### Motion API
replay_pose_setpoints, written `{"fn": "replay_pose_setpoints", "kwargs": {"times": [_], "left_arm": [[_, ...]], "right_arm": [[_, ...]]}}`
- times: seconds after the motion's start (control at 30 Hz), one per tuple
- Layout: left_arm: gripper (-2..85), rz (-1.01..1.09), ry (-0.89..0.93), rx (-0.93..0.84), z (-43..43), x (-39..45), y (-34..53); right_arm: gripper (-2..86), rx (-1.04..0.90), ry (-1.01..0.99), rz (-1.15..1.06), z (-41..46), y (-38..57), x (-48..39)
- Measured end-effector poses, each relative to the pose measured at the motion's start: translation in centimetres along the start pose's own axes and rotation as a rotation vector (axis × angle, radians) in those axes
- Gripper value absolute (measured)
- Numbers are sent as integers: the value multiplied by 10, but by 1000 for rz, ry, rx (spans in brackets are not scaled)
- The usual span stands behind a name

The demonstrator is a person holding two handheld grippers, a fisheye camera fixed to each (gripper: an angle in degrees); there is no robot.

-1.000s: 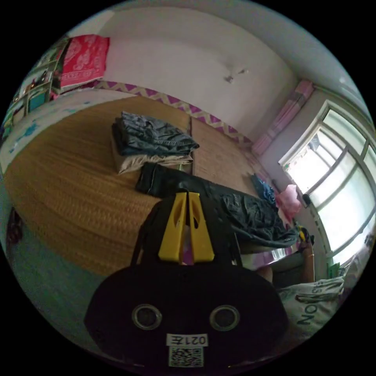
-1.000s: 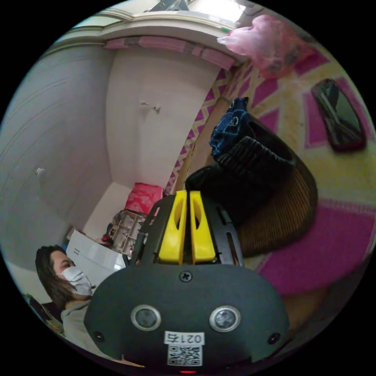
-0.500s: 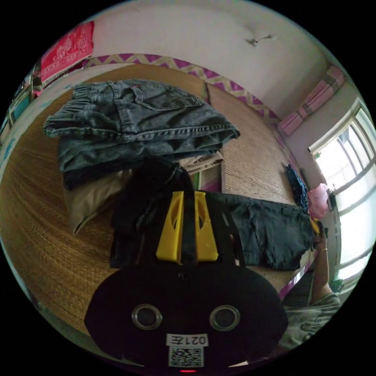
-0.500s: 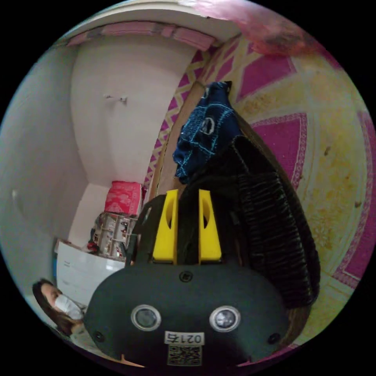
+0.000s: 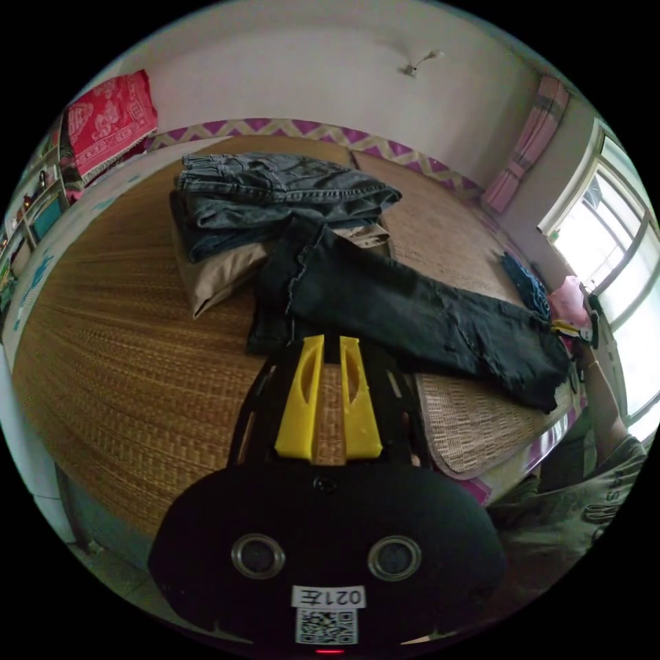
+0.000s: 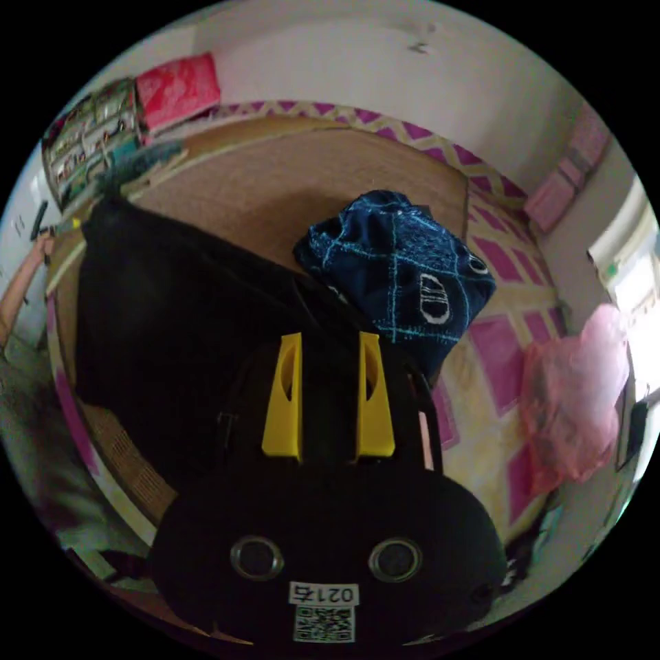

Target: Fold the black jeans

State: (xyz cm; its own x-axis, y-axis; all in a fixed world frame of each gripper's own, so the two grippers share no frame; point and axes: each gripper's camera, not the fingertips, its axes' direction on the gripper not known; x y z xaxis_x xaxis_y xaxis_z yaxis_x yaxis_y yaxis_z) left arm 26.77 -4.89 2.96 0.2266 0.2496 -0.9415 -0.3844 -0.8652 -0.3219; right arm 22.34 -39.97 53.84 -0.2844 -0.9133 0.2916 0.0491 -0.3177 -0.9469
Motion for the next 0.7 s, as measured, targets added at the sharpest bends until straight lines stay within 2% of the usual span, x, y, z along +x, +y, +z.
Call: {"fn": "replay_pose_setpoints", "kwargs": {"times": [0.07,0.1,0.17,0.23,0.3,0.33,0.43,0.53,0.63,0.7], "left_arm": [[46,-17,-27,-15,5,-7,-1],[47,-26,-32,-16,5,-9,-2],[52,-73,-52,8,3,-22,-4],[55,-127,-81,43,1,-34,-7],[58,-174,-102,62,3,-45,-10],[59,-189,-119,66,6,-52,-12],[60,-222,-101,76,14,-70,-20],[65,-279,17,72,28,-91,-34],[75,-328,119,53,48,-105,-51],[67,-392,123,9,60,-116,-58]], "right_arm": [[11,-179,-25,-106,16,-25,-6],[8,-226,-28,-125,17,-31,-8],[0,-124,25,-119,-12,-53,-7],[3,-8,-35,-2,-29,-65,4],[9,-84,-36,38,-14,-76,2],[17,-213,-11,14,4,-82,-6],[45,-143,44,113,-17,-88,-12],[59,-28,54,219,-50,-80,-15],[51,78,9,258,-82,-64,-26],[47,120,-45,275,-96,-54,-34]]}}
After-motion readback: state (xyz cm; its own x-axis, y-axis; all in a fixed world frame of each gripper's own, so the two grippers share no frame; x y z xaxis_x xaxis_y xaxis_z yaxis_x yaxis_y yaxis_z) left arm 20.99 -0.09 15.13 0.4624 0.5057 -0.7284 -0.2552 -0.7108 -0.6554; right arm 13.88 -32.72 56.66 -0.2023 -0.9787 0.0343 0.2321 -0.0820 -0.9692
